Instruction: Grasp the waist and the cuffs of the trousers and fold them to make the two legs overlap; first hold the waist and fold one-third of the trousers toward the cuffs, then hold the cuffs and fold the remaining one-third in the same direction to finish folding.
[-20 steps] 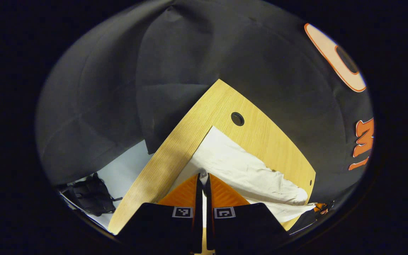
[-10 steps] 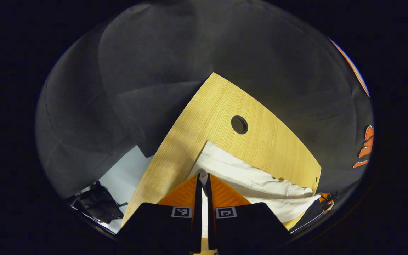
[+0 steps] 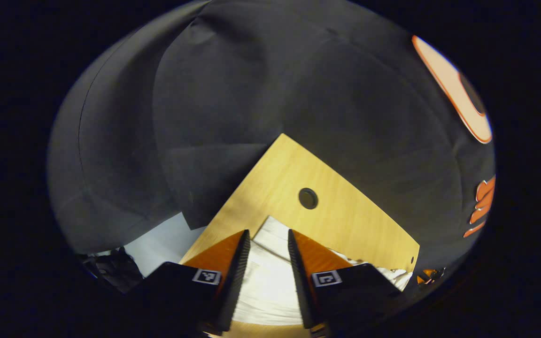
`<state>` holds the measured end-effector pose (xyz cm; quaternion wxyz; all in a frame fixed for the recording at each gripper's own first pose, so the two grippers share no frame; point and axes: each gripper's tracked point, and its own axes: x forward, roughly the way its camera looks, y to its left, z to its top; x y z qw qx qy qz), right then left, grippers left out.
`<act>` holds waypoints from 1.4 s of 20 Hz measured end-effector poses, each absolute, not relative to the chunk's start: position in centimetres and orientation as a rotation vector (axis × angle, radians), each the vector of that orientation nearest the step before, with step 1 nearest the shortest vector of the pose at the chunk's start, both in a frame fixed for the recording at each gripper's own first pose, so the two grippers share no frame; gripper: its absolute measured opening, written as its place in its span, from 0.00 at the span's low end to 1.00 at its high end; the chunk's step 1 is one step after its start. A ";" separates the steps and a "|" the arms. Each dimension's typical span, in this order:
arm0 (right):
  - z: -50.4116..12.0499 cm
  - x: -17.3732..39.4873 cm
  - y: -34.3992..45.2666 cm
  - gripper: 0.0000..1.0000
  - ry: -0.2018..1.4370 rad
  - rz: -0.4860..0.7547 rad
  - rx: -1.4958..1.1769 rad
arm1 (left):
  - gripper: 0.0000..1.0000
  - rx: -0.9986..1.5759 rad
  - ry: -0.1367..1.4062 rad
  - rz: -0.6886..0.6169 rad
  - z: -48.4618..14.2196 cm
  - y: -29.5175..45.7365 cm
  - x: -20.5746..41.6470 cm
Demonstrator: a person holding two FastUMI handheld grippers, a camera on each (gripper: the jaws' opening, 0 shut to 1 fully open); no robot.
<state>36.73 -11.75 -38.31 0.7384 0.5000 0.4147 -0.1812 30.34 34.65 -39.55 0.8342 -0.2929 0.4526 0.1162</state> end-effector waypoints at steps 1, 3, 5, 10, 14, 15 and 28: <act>-38.4 35.8 -11.9 0.44 0.926 -0.393 1.055 | 0.59 -0.590 0.956 0.225 -38.3 33.9 30.2; -38.8 33.5 -12.2 0.60 0.961 -0.398 0.989 | 0.76 -0.533 0.954 0.185 -36.4 32.1 29.9; -39.7 31.6 -12.0 0.71 0.995 -0.400 0.967 | 0.96 -0.500 0.944 0.145 -34.4 30.2 29.6; -41.8 28.1 -13.0 0.89 1.064 -0.413 0.907 | 0.98 -0.428 0.985 0.082 -31.5 25.5 26.8; -43.8 26.5 -12.0 0.93 1.133 -0.403 0.929 | 0.98 -0.386 1.027 0.040 -30.3 22.0 24.3; -44.2 26.1 -11.8 0.94 1.152 -0.401 0.929 | 0.98 -0.375 1.033 0.028 -30.0 21.1 23.7; -47.0 27.5 -12.1 0.47 0.987 -0.468 1.121 | 0.99 -0.412 0.994 0.020 -27.7 12.7 15.3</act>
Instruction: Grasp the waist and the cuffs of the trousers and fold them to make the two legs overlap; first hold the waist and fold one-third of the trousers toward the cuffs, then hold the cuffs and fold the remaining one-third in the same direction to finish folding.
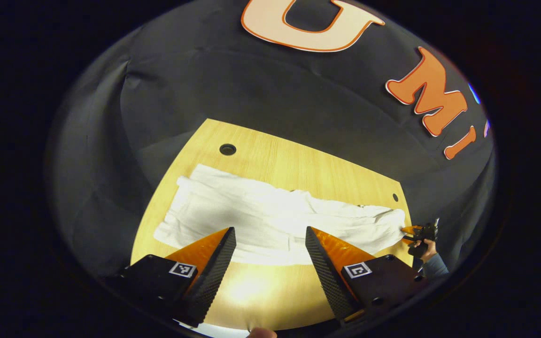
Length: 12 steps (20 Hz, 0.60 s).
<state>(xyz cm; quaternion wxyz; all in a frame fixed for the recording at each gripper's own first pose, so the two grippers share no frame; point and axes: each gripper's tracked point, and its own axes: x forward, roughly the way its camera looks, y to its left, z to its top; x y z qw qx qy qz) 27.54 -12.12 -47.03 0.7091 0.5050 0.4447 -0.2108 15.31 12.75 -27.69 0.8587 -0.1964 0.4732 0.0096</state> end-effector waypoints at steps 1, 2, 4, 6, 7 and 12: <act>-47.3 27.7 -11.7 0.34 0.973 -0.464 1.179 | 0.99 -0.421 0.996 0.024 -28.1 12.3 14.4; -47.3 27.8 -11.6 0.19 0.961 -0.456 1.212 | 0.98 -0.426 0.997 0.026 -28.2 11.6 13.5; -46.9 27.6 -11.7 0.11 0.962 -0.457 1.217 | 0.98 -0.433 1.002 0.029 -28.4 11.0 11.8; -46.2 27.5 -11.8 0.06 0.957 -0.466 1.188 | 0.99 -0.443 1.001 0.016 -28.2 10.1 11.1; -45.7 27.6 -11.6 0.06 0.945 -0.459 1.180 | 0.98 -0.443 0.999 0.011 -28.5 9.8 10.9; -40.4 28.2 -10.6 0.06 0.832 -0.403 1.199 | 0.98 -0.442 0.978 -0.047 -28.1 9.0 10.7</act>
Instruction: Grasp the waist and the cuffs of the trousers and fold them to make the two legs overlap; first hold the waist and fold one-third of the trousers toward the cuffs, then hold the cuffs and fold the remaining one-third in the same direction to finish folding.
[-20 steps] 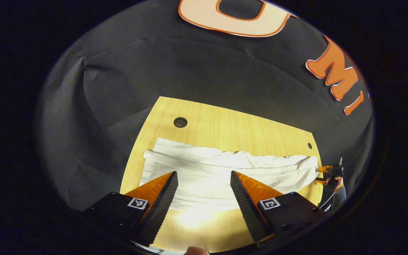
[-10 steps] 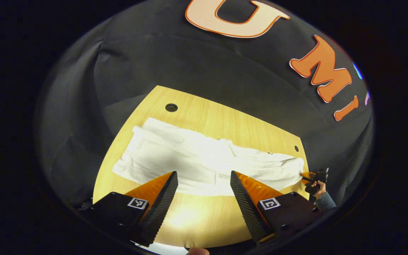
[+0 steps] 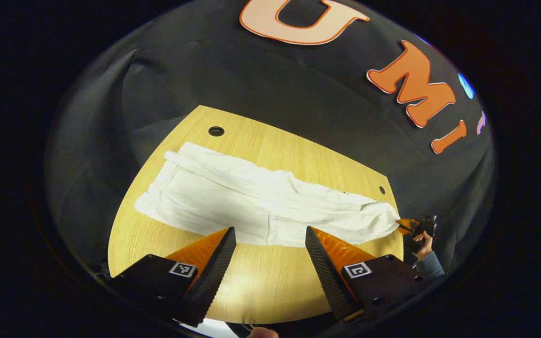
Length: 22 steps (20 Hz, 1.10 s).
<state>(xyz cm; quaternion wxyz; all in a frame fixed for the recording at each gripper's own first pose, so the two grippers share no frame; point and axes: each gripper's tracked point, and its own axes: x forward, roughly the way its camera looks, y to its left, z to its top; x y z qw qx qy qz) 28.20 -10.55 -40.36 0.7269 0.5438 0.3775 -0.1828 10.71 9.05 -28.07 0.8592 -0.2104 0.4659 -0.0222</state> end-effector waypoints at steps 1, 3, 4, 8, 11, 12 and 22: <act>-39.6 28.1 -10.1 0.06 0.823 -0.409 1.195 | 0.98 -0.440 0.979 -0.064 -28.3 9.0 10.8; -38.0 27.3 -9.3 0.06 0.802 -0.418 1.192 | 0.98 -0.431 0.991 -0.090 -29.1 9.2 11.0; -37.0 26.8 -8.8 0.06 0.792 -0.414 1.187 | 0.98 -0.425 0.995 -0.101 -29.6 9.4 10.9; -33.9 26.2 -6.6 0.05 0.757 -0.399 1.156 | 0.99 -0.429 1.005 -0.140 -30.8 10.2 10.6; -31.3 26.5 -4.6 0.06 0.734 -0.379 1.116 | 0.98 -0.435 1.009 -0.152 -31.4 11.0 10.3; -30.4 26.9 -3.7 0.06 0.725 -0.367 1.102 | 0.99 -0.440 1.012 -0.157 -31.7 11.5 10.1; -23.9 30.4 7.1 0.06 0.691 -0.184 0.892 | 0.99 -0.512 1.032 -0.147 -33.8 15.3 9.1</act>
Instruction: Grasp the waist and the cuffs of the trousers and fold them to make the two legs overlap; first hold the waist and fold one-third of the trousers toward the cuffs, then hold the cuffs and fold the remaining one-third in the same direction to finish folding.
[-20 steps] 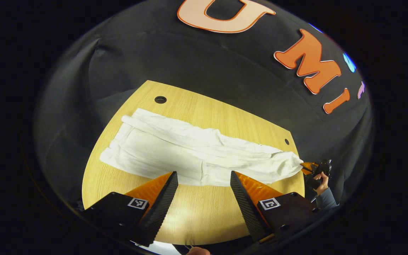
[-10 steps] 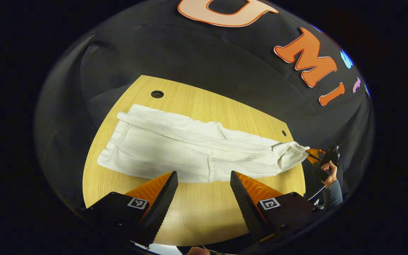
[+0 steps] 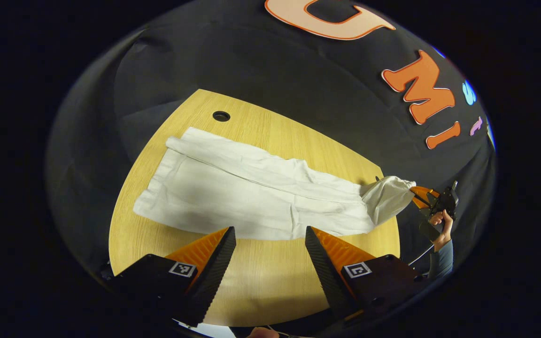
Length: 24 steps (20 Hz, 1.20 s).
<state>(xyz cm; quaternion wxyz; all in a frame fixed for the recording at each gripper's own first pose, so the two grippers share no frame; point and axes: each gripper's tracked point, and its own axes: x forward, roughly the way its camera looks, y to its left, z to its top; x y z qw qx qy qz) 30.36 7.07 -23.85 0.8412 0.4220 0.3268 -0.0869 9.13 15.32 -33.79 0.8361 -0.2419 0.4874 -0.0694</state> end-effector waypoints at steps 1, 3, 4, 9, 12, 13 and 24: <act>-23.6 31.1 8.8 0.06 0.694 -0.147 0.863 | 1.00 -0.513 1.032 -0.142 -33.9 16.0 9.1; -23.2 32.6 11.9 0.06 0.704 -0.091 0.798 | 0.99 -0.527 1.034 -0.133 -34.5 16.7 9.3; -23.2 33.2 13.0 0.05 0.709 -0.071 0.771 | 1.00 -0.535 1.037 -0.132 -34.8 17.0 9.2; -23.4 37.6 17.3 0.05 0.739 0.051 0.668 | 0.99 -0.557 1.043 -0.104 -35.2 19.0 8.5; -23.0 38.3 17.7 0.05 0.756 0.115 0.598 | 1.00 -0.575 1.049 -0.083 -35.9 20.3 8.0; -22.5 38.8 18.3 0.05 0.762 0.140 0.568 | 1.00 -0.584 1.052 -0.078 -35.8 20.5 7.9; -19.6 42.0 19.3 0.19 0.980 0.502 0.270 | 1.00 -0.628 1.086 -0.020 -39.0 22.3 6.3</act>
